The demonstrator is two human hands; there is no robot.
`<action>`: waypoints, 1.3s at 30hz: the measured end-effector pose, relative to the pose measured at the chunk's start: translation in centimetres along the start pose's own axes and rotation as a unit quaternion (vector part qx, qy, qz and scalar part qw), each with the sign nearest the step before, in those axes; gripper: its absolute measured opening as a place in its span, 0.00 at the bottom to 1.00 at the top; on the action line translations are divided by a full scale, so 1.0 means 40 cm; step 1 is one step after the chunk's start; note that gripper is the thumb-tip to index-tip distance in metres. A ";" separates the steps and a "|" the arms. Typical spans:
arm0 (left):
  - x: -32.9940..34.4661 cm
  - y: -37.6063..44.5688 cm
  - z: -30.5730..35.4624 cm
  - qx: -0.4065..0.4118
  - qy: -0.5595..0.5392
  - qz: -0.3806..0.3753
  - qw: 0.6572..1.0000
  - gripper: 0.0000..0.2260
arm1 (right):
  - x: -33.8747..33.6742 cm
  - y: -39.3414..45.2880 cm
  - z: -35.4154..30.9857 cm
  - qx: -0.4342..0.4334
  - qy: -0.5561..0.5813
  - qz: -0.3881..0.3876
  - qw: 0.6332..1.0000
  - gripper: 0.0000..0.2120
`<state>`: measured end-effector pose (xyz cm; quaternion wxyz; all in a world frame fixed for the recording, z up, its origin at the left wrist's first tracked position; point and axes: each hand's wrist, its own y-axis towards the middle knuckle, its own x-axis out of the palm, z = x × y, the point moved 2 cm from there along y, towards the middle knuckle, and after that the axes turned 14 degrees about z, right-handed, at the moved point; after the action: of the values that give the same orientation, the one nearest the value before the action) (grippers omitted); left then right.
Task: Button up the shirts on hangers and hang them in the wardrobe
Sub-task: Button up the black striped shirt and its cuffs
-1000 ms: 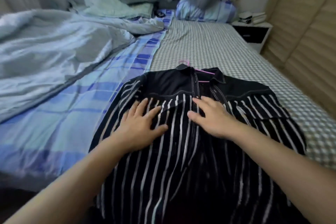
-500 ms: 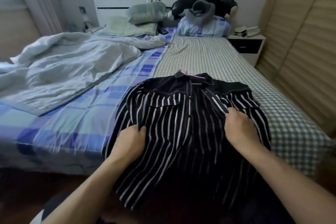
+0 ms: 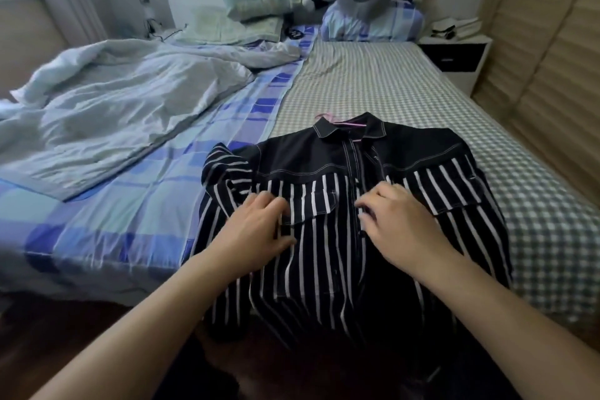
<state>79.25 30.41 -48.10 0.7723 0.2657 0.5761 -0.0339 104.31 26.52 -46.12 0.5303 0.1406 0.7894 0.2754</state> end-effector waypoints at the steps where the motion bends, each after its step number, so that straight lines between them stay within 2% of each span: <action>1: 0.033 0.020 -0.010 0.046 0.015 -0.003 0.999 0.22 | 0.023 0.018 -0.012 -0.030 0.027 -0.008 0.999 0.13; 3: 0.078 0.060 -0.032 0.077 0.003 0.008 0.997 0.26 | 0.081 0.047 -0.023 -0.074 0.040 -0.050 0.995 0.21; 5: 0.101 0.092 -0.064 0.079 -0.052 0.037 0.995 0.19 | 0.142 0.065 -0.015 -0.074 0.044 -0.111 0.990 0.26; 7: 0.116 0.099 -0.101 0.084 -0.095 0.045 0.991 0.12 | 0.190 0.074 0.007 -0.047 0.042 -0.170 0.983 0.25; 10: 0.128 0.081 -0.136 0.116 -0.136 0.023 0.984 0.09 | 0.207 0.086 0.026 -0.028 0.040 -0.208 0.977 0.20; 12: 0.129 0.095 -0.140 0.089 -0.170 0.020 0.981 0.06 | 0.202 0.094 0.029 -0.032 0.034 -0.211 0.976 0.18; 13: 0.125 0.114 -0.140 0.040 -0.188 0.029 0.981 0.05 | 0.202 0.095 0.031 -0.033 0.035 -0.208 0.977 0.19; 15: 0.123 0.158 -0.145 -0.087 -0.226 0.043 0.969 0.04 | 0.207 0.100 0.041 -0.010 0.064 -0.182 0.981 0.19; 17: 0.128 0.194 -0.151 -0.145 -0.253 0.023 0.956 0.04 | 0.210 0.111 0.052 0.054 0.107 -0.135 0.984 0.14; 19: 0.121 0.203 -0.159 -0.150 -0.276 -0.045 0.948 0.04 | 0.216 0.124 0.063 0.106 0.124 -0.129 0.978 0.15; 21: 0.096 0.196 -0.168 -0.149 -0.326 -0.140 0.923 0.04 | 0.218 0.133 0.070 0.124 0.132 -0.145 0.973 0.23; 23: 0.073 0.192 -0.180 -0.126 -0.355 -0.204 0.904 0.04 | 0.196 0.143 0.075 0.121 0.138 -0.098 0.978 0.28; 26: 0.079 0.196 -0.158 -0.085 -0.288 -0.223 0.927 0.09 | 0.116 0.179 0.111 0.139 0.100 0.097 0.981 0.21; 27: 0.094 0.196 -0.137 -0.073 -0.242 -0.193 0.948 0.10 | 0.093 0.199 0.126 0.149 0.076 0.130 0.977 0.19; 28: 0.111 0.196 -0.113 -0.062 -0.184 -0.143 0.970 0.11 | 0.080 0.223 0.143 0.151 0.044 0.132 0.979 0.17; 30: 0.131 0.190 -0.067 -0.034 -0.068 -0.051 0.996 0.13 | 0.095 0.274 0.203 0.156 -0.045 0.045 0.986 0.15; 31: 0.135 0.188 -0.052 -0.023 -0.047 -0.036 0.998 0.12 | 0.116 0.295 0.235 0.167 -0.091 -0.027 0.981 0.19; 33: 0.131 0.187 -0.058 -0.018 -0.067 -0.073 0.995 0.09 | 0.166 0.313 0.288 0.191 -0.150 -0.154 0.958 0.30; 35: 0.118 0.183 -0.075 -0.006 -0.091 -0.134 0.987 0.12 | 0.224 0.293 0.323 0.193 -0.182 -0.230 0.936 0.31; 37: 0.099 0.172 -0.086 0.013 -0.094 -0.200 0.975 0.14 | 0.268 0.257 0.343 0.185 -0.189 -0.263 0.928 0.31; 39: 0.073 0.160 -0.089 0.013 -0.097 -0.250 0.963 0.10 | 0.282 0.238 0.345 0.186 -0.184 -0.256 0.930 0.31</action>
<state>79.43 38.23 -49.08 0.7876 0.1186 0.5462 -0.2593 111.76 43.96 -53.07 0.6833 0.0779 0.7241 -0.0527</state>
